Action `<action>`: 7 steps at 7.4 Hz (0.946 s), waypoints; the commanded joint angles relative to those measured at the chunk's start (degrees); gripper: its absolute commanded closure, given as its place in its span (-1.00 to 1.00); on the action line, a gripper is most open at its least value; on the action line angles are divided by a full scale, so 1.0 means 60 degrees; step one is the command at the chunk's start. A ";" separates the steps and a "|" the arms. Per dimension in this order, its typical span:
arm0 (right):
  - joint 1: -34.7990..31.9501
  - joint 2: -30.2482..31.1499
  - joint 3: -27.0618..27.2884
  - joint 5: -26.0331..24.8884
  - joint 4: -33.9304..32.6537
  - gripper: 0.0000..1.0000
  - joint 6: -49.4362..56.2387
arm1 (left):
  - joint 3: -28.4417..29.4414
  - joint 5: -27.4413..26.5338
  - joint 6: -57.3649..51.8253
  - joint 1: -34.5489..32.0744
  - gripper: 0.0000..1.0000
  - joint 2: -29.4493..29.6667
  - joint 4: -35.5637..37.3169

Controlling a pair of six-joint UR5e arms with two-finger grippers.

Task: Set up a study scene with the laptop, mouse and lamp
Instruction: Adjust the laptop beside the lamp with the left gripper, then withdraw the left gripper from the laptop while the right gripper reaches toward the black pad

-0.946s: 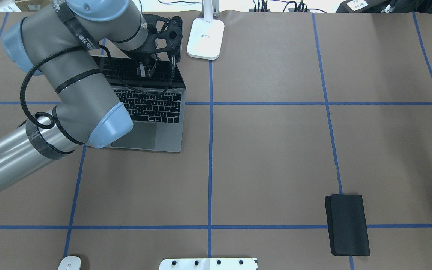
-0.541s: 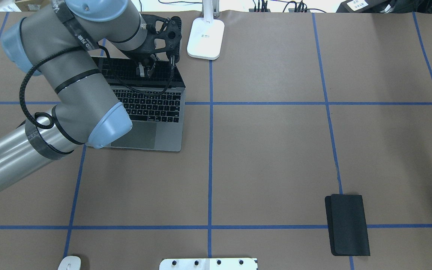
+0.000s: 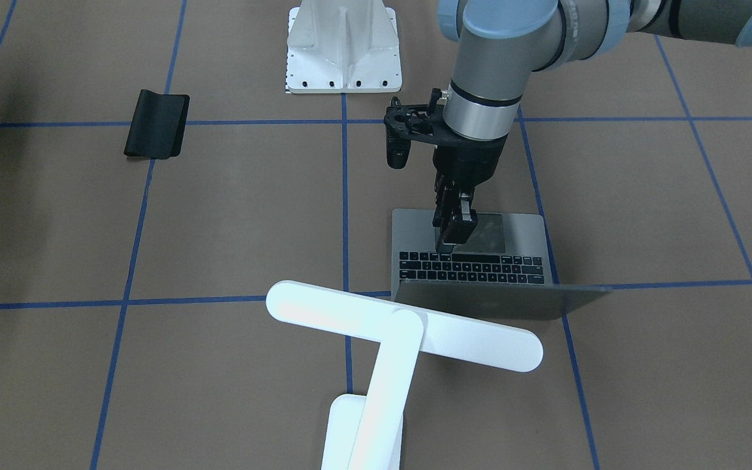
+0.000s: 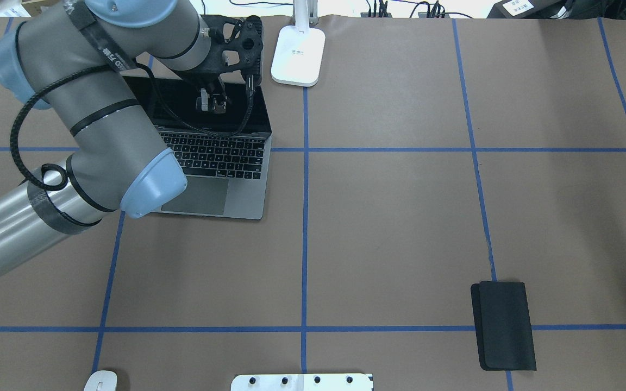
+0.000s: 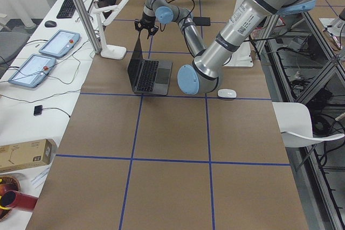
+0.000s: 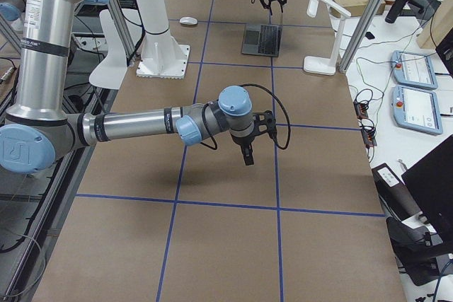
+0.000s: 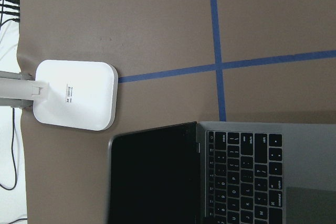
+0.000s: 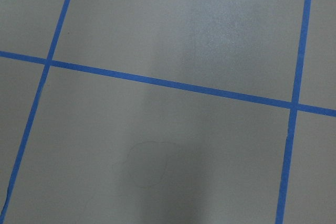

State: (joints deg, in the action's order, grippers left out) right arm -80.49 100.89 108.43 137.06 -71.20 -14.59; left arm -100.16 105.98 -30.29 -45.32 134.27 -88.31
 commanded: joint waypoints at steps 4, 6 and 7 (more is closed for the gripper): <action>-0.0017 0.0001 0.0164 0.0009 -0.0130 -1.00 -0.0088 | -0.3406 0.2033 0.4826 -0.0020 -1.00 -0.3439 0.0056; 0.0143 0.0294 0.0325 0.0125 -0.0130 -1.00 -0.0088 | -0.5359 0.2751 0.7716 -0.0020 -1.00 -0.6121 0.0012; 0.0608 0.0309 0.0500 0.0256 -0.0145 -1.00 -0.0364 | -0.5787 0.2858 0.9310 -0.0020 -1.00 -0.6974 -0.0017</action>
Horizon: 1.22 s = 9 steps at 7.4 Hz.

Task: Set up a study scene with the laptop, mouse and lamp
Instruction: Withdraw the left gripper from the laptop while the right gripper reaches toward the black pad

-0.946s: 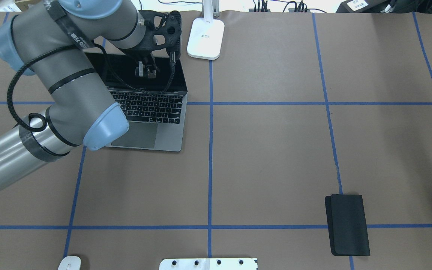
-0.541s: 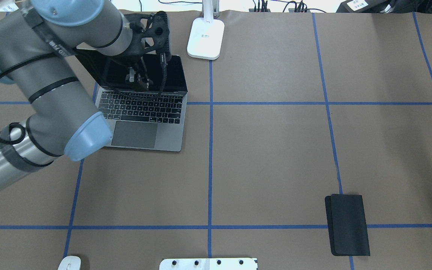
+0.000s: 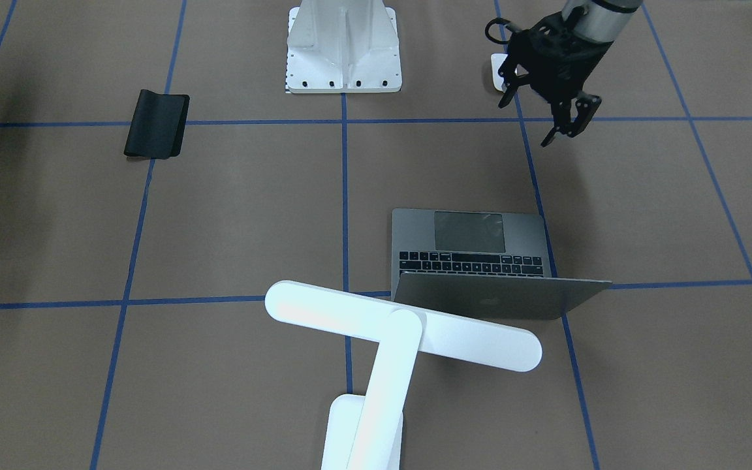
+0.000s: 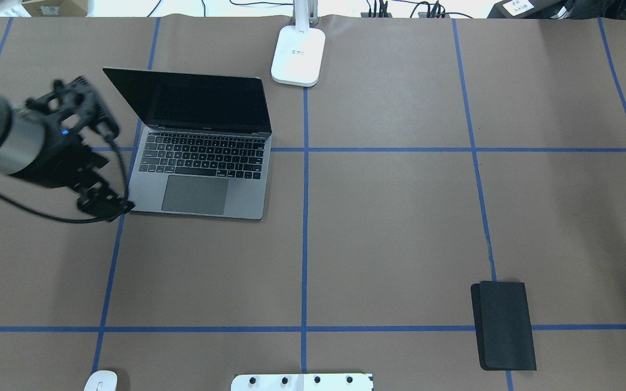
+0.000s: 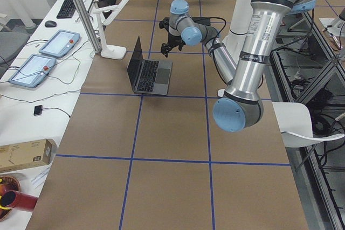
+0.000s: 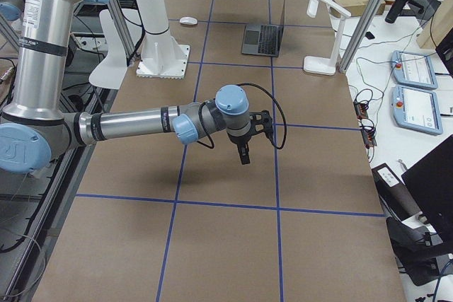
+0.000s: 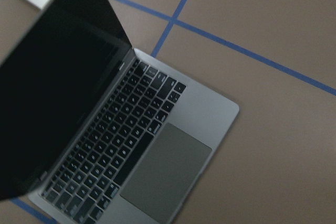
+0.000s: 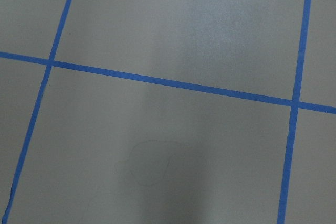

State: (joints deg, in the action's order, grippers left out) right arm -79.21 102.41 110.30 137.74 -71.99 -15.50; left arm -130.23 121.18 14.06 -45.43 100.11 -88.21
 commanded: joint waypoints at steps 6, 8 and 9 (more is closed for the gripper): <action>0.4877 -0.1199 0.2870 -0.0413 0.0017 -0.95 -0.6171 | -0.0779 -0.1359 1.1305 0.3133 -1.00 -0.3143 -0.1250; 0.6121 -0.1380 0.2945 -0.1096 0.0017 -0.95 -0.6616 | -0.0402 -0.0924 1.1309 0.3221 -1.00 -0.4913 -0.3771; 0.6345 -0.0959 0.2946 -0.1203 0.0017 -0.95 -0.6674 | -0.0240 -0.0717 1.1280 0.3236 -1.00 -0.5038 -0.4205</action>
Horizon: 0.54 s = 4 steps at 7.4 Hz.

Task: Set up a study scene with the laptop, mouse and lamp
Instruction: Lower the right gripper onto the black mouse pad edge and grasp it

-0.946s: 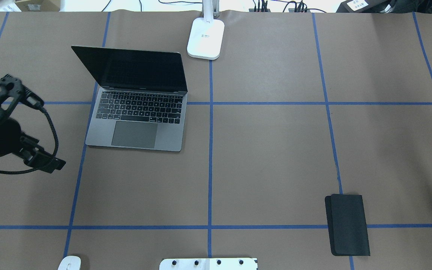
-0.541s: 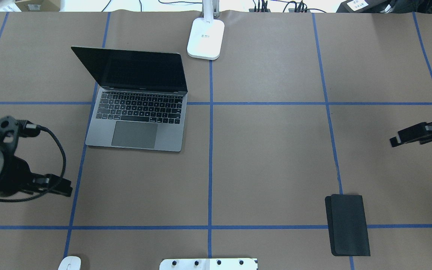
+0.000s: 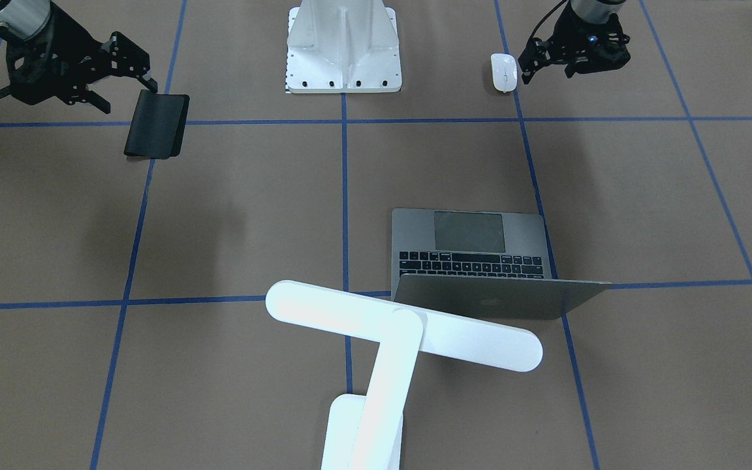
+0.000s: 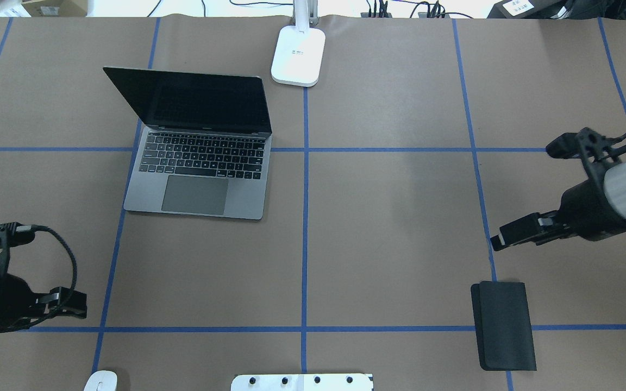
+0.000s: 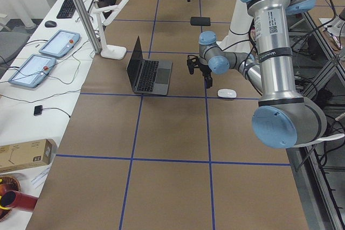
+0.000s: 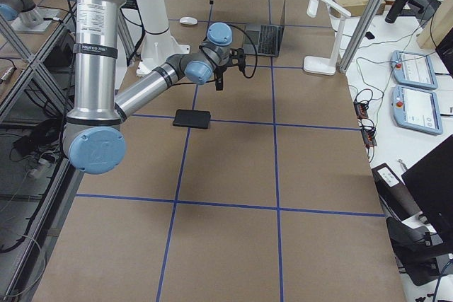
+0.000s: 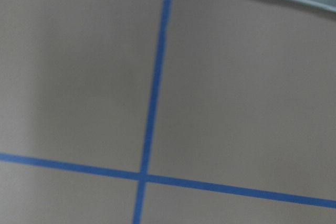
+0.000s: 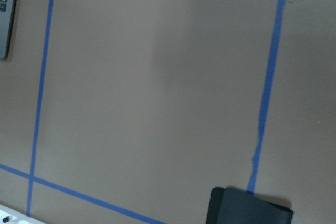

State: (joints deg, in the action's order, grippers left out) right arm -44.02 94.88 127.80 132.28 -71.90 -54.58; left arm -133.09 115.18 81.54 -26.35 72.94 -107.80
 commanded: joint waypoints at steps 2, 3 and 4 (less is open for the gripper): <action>0.0482 0.1686 -0.0001 -0.0193 0.0480 -0.94 -0.0117 | 0.0223 0.0301 0.0019 0.0056 -1.00 -0.0481 -0.1366; 0.0496 0.2055 -0.0320 -0.0090 0.1035 -0.93 -0.0103 | 0.0252 0.0287 0.0004 0.0071 -0.99 -0.0453 -0.1428; 0.0569 0.1971 -0.1150 0.0128 0.1635 -0.89 -0.0045 | 0.0238 0.0286 -0.0228 0.0071 -0.99 -0.0394 -0.1443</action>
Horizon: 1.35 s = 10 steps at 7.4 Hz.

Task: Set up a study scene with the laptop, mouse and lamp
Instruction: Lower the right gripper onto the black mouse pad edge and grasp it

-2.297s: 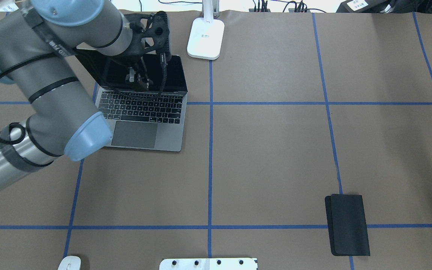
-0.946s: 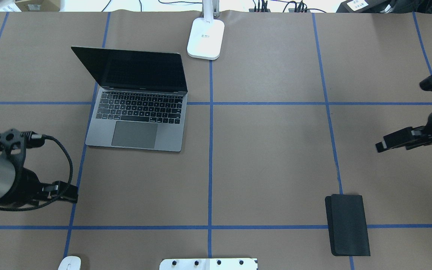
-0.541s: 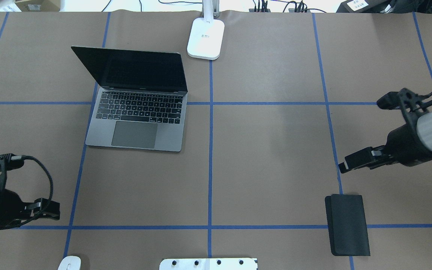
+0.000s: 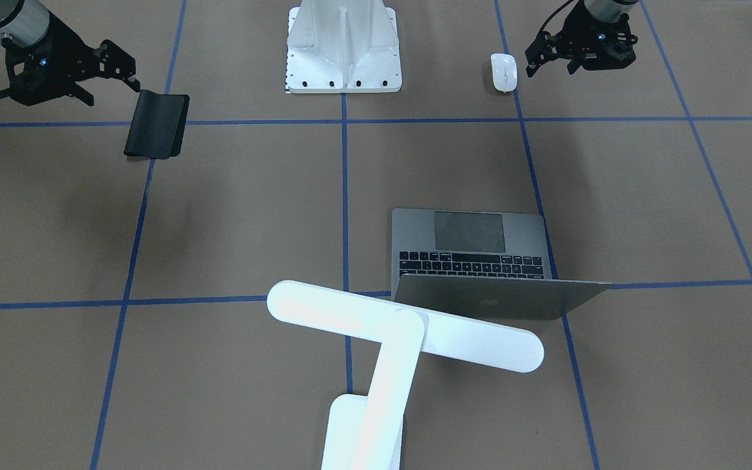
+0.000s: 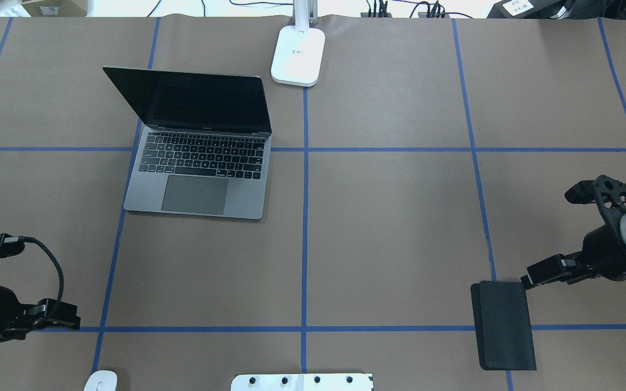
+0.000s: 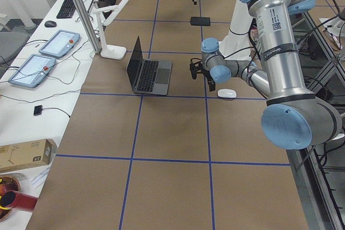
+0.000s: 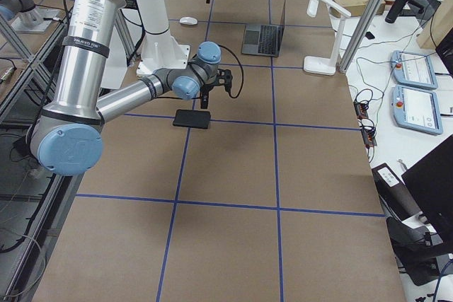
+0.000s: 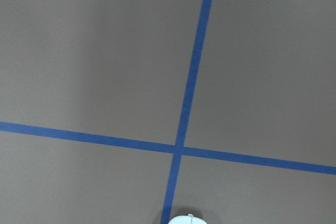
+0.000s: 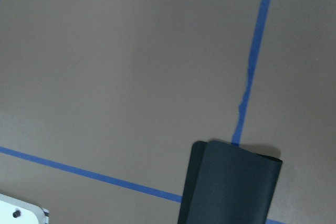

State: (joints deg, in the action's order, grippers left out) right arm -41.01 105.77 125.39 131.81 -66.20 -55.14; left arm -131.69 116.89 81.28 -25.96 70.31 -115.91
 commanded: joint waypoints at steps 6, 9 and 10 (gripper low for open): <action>0.1267 -0.0783 -0.2104 0.0518 0.0780 -0.80 0.0108 | -0.0068 -0.0043 -0.0393 -0.0053 -0.99 0.0030 -0.0238; 0.1632 -0.0651 -0.2192 0.0459 0.0765 -0.77 0.0108 | -0.0083 -0.0043 -0.0393 -0.0068 -0.99 0.0016 -0.0238; 0.1678 -0.0665 -0.2294 0.0459 0.0780 -0.72 0.0122 | -0.0112 -0.0043 -0.0407 -0.0083 -0.99 0.0016 -0.0252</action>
State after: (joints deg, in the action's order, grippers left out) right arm -31.77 101.73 112.32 134.63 -61.56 -54.47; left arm -132.23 116.63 78.91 -26.39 70.41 -117.37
